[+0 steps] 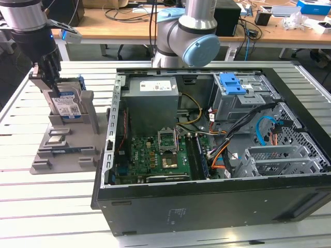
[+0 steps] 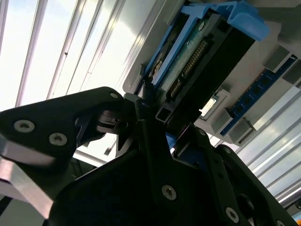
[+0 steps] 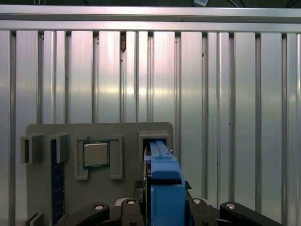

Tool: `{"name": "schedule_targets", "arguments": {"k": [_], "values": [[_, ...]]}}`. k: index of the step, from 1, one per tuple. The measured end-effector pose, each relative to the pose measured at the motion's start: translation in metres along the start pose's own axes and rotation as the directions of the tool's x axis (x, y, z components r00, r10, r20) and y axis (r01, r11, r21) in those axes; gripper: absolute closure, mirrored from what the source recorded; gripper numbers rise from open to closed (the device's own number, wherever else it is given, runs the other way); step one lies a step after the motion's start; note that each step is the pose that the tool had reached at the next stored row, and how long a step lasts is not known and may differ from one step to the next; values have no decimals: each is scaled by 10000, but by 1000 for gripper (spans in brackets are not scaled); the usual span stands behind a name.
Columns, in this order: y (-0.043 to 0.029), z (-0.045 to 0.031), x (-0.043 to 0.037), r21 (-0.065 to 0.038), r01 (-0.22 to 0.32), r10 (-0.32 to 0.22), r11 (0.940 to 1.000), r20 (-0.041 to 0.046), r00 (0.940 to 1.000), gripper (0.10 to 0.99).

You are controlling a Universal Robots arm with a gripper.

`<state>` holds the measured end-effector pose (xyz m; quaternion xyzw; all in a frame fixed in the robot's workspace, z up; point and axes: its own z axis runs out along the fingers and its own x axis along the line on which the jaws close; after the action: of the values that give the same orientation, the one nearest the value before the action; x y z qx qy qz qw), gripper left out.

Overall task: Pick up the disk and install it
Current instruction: 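Pick up the disk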

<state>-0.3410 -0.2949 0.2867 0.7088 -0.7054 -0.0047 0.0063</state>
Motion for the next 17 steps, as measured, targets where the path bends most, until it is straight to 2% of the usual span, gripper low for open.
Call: {"name": "schedule_targets", "arguments": {"k": [7,17], "values": [[0,-12,0,4,0,0,10000,2,10000,722],[4,-247,-13,1,0,0,10000,1,10000,722]]}}
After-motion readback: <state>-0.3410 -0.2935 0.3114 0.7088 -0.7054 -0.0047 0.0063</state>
